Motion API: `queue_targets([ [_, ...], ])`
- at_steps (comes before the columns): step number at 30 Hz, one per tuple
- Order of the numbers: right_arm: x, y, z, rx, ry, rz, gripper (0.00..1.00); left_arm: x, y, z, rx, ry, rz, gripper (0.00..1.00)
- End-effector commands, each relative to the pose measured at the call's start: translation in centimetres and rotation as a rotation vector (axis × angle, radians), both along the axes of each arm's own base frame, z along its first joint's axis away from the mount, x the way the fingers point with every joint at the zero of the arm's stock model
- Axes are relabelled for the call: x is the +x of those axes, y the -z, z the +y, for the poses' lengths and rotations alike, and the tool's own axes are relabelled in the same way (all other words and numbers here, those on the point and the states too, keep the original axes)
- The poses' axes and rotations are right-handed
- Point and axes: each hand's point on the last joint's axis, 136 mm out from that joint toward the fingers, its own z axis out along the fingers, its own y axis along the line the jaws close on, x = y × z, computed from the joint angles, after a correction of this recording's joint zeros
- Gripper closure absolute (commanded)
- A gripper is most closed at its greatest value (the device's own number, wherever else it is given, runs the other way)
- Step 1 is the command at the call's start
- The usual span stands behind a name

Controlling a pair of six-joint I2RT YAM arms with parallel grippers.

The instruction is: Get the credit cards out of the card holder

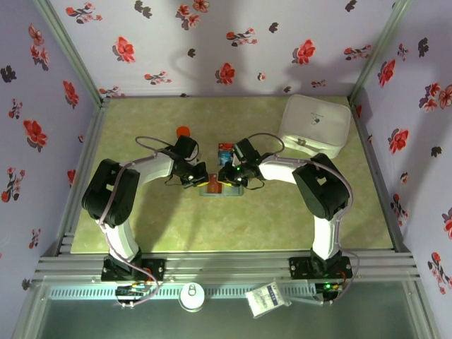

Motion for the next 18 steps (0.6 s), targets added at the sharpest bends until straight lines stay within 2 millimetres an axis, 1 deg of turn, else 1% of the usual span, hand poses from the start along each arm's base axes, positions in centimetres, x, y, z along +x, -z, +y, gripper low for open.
queue_targets([
  [1,-0.1,0.4,0.5,0.009,0.001,0.017,0.75,-0.8,1.4,0.9,0.034,0.011,0.031,1.0],
  [5,0.0,0.2,0.6,0.015,0.003,0.015,0.76,-1.0,1.7,1.1,0.036,0.009,0.037,1.0],
  [13,-0.4,1.8,0.0,-0.027,0.011,0.046,0.76,-1.1,1.8,1.2,0.037,0.006,0.039,1.0],
  [18,-0.5,2.0,0.1,-0.022,0.013,0.057,0.76,-1.2,2.1,1.3,0.039,0.007,0.048,1.0],
])
